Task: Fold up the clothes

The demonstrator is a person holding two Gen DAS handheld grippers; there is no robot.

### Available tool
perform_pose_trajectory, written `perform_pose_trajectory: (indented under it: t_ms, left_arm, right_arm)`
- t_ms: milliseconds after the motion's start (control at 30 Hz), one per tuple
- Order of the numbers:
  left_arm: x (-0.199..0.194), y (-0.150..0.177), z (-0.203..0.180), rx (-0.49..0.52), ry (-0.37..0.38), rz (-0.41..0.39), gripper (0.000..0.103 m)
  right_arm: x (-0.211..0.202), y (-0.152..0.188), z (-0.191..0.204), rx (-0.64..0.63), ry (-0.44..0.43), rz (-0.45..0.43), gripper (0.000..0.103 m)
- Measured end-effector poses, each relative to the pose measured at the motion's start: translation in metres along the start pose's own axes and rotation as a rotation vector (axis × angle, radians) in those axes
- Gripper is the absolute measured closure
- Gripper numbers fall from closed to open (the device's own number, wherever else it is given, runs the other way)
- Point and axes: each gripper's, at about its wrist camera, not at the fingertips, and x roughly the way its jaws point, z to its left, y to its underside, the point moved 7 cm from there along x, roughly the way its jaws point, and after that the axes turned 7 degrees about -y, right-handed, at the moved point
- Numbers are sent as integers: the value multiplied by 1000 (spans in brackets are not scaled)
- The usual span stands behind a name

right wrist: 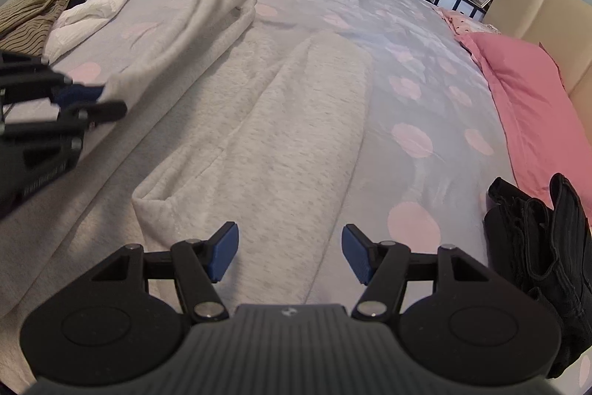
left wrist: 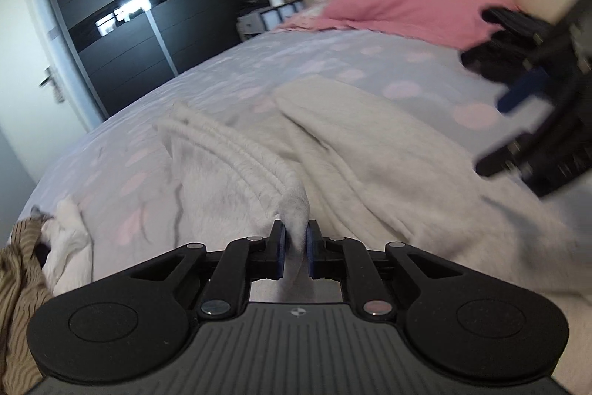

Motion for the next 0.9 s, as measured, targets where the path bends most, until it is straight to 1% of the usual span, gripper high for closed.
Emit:
perform_pose_trajectory:
  t_ms: [67, 133, 233, 300, 400, 533, 633, 700, 767, 833, 900]
  left_arm:
    - [0, 7, -14, 79, 12, 28, 94]
    - [4, 14, -23, 139, 8, 72, 94]
    - [5, 20, -28, 175, -2, 102, 95]
    - [4, 21, -32, 202, -4, 102, 95]
    - [7, 21, -41, 227, 16, 105, 95]
    - [15, 29, -52, 281, 17, 126, 95]
    - [7, 29, -46, 260, 6, 94, 93]
    - [-1, 29, -41, 236, 3, 80, 93]
    - [-9, 30, -36, 218, -1, 78, 91]
    - [-13, 33, -33, 206, -6, 87, 91]
    - [-16, 36, -30, 190, -9, 102, 91]
  right_arm:
    - [-2, 0, 0, 2, -5, -5, 38]
    - [-4, 0, 1, 1, -9, -11, 38]
    - [-10, 0, 3, -4, -14, -24, 35]
    - [-13, 0, 3, -4, -14, -35, 30]
    - [-13, 2, 4, 0, -22, -35, 30]
    - [-9, 5, 6, 34, -71, -32, 30]
    - [-11, 6, 11, 57, -138, -60, 31]
    - [-13, 8, 18, 49, -177, -76, 32]
    - [-15, 10, 27, 23, -204, -90, 32]
    - [-14, 13, 36, -7, -220, -99, 34]
    - [-7, 15, 42, -24, -216, -101, 47]
